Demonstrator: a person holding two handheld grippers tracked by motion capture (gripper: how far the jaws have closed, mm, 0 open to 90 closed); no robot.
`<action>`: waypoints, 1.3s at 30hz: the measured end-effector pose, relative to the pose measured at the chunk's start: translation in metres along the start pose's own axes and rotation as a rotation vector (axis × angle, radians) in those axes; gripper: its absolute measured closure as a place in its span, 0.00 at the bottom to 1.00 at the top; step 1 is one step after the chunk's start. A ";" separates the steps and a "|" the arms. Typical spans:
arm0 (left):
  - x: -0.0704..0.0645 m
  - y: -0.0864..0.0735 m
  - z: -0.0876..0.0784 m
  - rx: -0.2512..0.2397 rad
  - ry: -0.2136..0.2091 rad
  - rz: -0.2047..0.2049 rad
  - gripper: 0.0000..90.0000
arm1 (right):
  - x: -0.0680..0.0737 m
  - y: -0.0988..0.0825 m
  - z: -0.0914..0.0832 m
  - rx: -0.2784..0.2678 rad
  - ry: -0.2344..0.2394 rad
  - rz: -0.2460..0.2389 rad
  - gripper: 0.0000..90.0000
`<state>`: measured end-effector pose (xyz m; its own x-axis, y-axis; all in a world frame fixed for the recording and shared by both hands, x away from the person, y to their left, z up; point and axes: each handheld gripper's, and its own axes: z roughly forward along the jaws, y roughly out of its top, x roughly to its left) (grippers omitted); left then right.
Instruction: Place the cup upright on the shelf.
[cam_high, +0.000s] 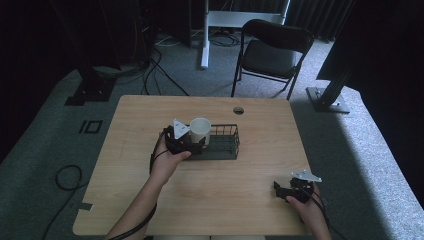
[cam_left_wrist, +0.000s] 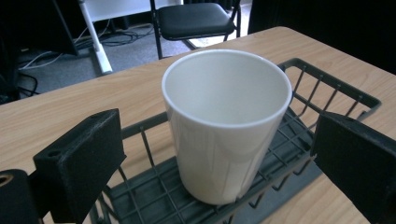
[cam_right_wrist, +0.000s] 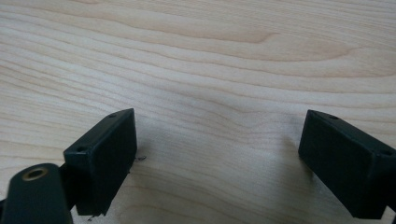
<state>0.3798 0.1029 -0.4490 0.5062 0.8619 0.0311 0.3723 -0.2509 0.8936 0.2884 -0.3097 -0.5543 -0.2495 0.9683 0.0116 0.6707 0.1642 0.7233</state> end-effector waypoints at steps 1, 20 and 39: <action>0.001 -0.001 -0.002 -0.001 0.001 -0.001 0.04 | 0.000 0.000 0.000 0.000 0.000 0.000 0.12; 0.026 -0.028 -0.035 -0.006 0.044 -0.049 0.04 | 0.000 0.000 0.000 0.000 0.000 0.000 0.12; 0.055 -0.079 -0.064 0.036 0.112 -0.116 0.04 | 0.000 0.000 0.000 0.000 0.000 0.000 0.12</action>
<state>0.3292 0.1984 -0.4891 0.3690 0.9292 -0.0203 0.4517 -0.1602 0.8777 0.2884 -0.3096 -0.5543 -0.2491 0.9684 0.0117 0.6709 0.1638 0.7232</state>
